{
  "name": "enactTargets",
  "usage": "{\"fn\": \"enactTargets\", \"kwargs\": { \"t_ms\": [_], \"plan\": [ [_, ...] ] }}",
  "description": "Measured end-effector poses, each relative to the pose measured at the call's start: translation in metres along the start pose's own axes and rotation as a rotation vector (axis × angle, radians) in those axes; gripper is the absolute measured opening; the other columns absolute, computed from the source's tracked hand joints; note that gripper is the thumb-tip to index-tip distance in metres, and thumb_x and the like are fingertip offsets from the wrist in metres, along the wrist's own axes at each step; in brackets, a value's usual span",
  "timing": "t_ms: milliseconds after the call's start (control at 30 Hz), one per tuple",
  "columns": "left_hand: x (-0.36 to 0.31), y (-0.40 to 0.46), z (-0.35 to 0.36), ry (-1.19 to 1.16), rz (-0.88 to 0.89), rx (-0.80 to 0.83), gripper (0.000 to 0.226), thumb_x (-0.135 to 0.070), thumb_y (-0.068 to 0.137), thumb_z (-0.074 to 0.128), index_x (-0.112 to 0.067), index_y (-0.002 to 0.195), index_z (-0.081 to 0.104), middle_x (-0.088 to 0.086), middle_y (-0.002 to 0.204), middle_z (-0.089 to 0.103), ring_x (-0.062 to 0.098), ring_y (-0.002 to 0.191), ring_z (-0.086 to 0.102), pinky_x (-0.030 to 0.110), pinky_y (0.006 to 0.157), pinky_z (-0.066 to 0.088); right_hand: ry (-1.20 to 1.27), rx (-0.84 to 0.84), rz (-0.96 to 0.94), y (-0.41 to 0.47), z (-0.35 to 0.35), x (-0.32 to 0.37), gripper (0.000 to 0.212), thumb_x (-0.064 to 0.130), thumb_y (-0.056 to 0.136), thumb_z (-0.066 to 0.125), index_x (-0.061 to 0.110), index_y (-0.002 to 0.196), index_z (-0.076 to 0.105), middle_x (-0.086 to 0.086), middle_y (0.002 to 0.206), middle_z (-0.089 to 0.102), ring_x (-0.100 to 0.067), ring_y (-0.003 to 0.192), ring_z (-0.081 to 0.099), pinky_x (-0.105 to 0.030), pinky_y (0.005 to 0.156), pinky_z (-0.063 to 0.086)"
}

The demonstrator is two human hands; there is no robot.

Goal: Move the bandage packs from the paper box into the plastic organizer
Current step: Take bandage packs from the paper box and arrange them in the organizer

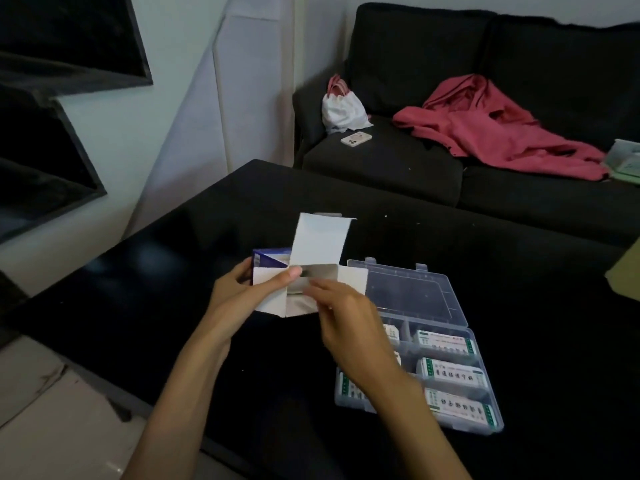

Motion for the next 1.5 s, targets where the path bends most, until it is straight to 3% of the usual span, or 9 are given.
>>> {"fn": "enactTargets", "kwargs": {
  "t_ms": [267, 500, 667, 867, 1100, 1200, 1300, 1367, 1500],
  "plan": [
    [-0.002, 0.000, 0.011, 0.138, -0.025, 0.103, 0.051, -0.031, 0.058, 0.087, -0.031, 0.102, 0.060, -0.007, 0.094, 0.070, 0.008, 0.085, 0.067, 0.019, 0.069, 0.051, -0.096, 0.335, 0.165, 0.017, 0.038, -0.023, 0.036, 0.010, 0.094, 0.047, 0.014, 0.130, 0.051, -0.011, 0.130, 0.054, -0.031, 0.114, 0.052, -0.041, 0.094, 0.046],
    [0.010, 0.003, 0.014, 0.124, -0.161, 0.046, 0.053, -0.051, 0.048, 0.088, -0.022, 0.090, 0.074, 0.000, 0.080, 0.075, 0.020, 0.081, 0.072, 0.037, 0.084, 0.056, -0.263, 0.035, 0.083, 0.003, 0.026, -0.026, 0.013, 0.016, 0.088, 0.058, 0.017, 0.090, 0.070, -0.003, 0.093, 0.070, -0.023, 0.085, 0.063, -0.037, 0.070, 0.053],
    [0.014, -0.002, 0.021, 0.185, -0.233, 0.095, 0.061, -0.065, 0.061, 0.074, -0.015, 0.096, 0.068, 0.003, 0.088, 0.071, 0.017, 0.079, 0.067, 0.026, 0.063, 0.047, -0.225, -0.100, -0.032, -0.022, -0.006, -0.024, 0.007, 0.015, 0.087, 0.064, 0.016, 0.084, 0.070, 0.003, 0.082, 0.070, -0.013, 0.076, 0.061, -0.022, 0.064, 0.047],
    [0.026, -0.001, 0.021, 0.330, -0.294, 0.103, 0.068, -0.084, 0.066, 0.047, -0.021, 0.085, 0.065, 0.002, 0.095, 0.065, 0.016, 0.083, 0.059, 0.032, 0.077, 0.040, 0.247, -0.197, 0.347, -0.036, -0.037, -0.046, 0.017, 0.025, 0.089, 0.064, 0.018, 0.103, 0.072, 0.010, 0.087, 0.071, 0.002, 0.078, 0.065, -0.012, 0.066, 0.051],
    [0.036, 0.012, -0.002, 0.521, -0.279, -0.066, 0.136, -0.104, 0.024, 0.040, -0.017, 0.127, 0.058, 0.013, 0.129, 0.058, 0.033, 0.113, 0.056, 0.047, 0.102, 0.042, 0.738, -0.042, 0.721, -0.070, -0.050, -0.075, 0.013, 0.014, 0.085, 0.066, 0.018, 0.098, 0.067, 0.005, 0.079, 0.074, -0.006, 0.070, 0.069, -0.015, 0.061, 0.053],
    [0.014, 0.001, -0.003, 0.613, -0.085, -0.239, 0.112, -0.094, 0.051, 0.049, -0.017, 0.132, 0.051, 0.011, 0.136, 0.052, 0.033, 0.121, 0.050, 0.048, 0.102, 0.041, 0.703, -0.094, 0.714, -0.076, -0.066, -0.084, 0.012, 0.015, 0.086, 0.065, 0.018, 0.097, 0.067, 0.002, 0.082, 0.074, -0.008, 0.073, 0.070, -0.015, 0.060, 0.052],
    [-0.036, -0.032, 0.005, 0.633, 0.442, -0.594, 0.051, -0.051, 0.089, 0.055, -0.012, 0.122, 0.054, 0.010, 0.124, 0.054, 0.023, 0.112, 0.050, 0.031, 0.087, 0.041, 0.583, -0.201, 0.609, -0.075, -0.090, -0.090, 0.016, 0.018, 0.086, 0.065, 0.022, 0.101, 0.066, 0.009, 0.087, 0.070, -0.003, 0.077, 0.068, -0.014, 0.065, 0.054],
    [-0.047, -0.053, 0.031, 0.449, 0.544, -0.487, 0.029, -0.040, 0.096, 0.048, -0.014, 0.102, 0.060, 0.004, 0.101, 0.062, 0.014, 0.090, 0.055, 0.019, 0.068, 0.038, 0.423, -0.259, 0.448, -0.080, -0.105, -0.085, 0.023, 0.020, 0.087, 0.064, 0.022, 0.110, 0.065, 0.018, 0.091, 0.066, 0.002, 0.085, 0.066, -0.013, 0.071, 0.053],
    [0.012, -0.069, 0.113, 0.192, -0.156, 0.354, 0.058, -0.061, 0.092, 0.030, -0.015, 0.103, 0.064, 0.005, 0.084, 0.072, 0.014, 0.067, 0.068, 0.022, 0.052, 0.051, -0.194, -0.276, -0.057, -0.097, -0.116, -0.062, 0.025, 0.025, 0.085, 0.061, 0.024, 0.110, 0.067, 0.017, 0.097, 0.065, 0.000, 0.088, 0.062, -0.018, 0.078, 0.050]
  ]
}}
Point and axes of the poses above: each hand's wrist, its own y-axis towards the middle knuckle, its own z-axis out of the palm, x = y × z, the point moved 6 cm from there along y, towards the middle knuckle
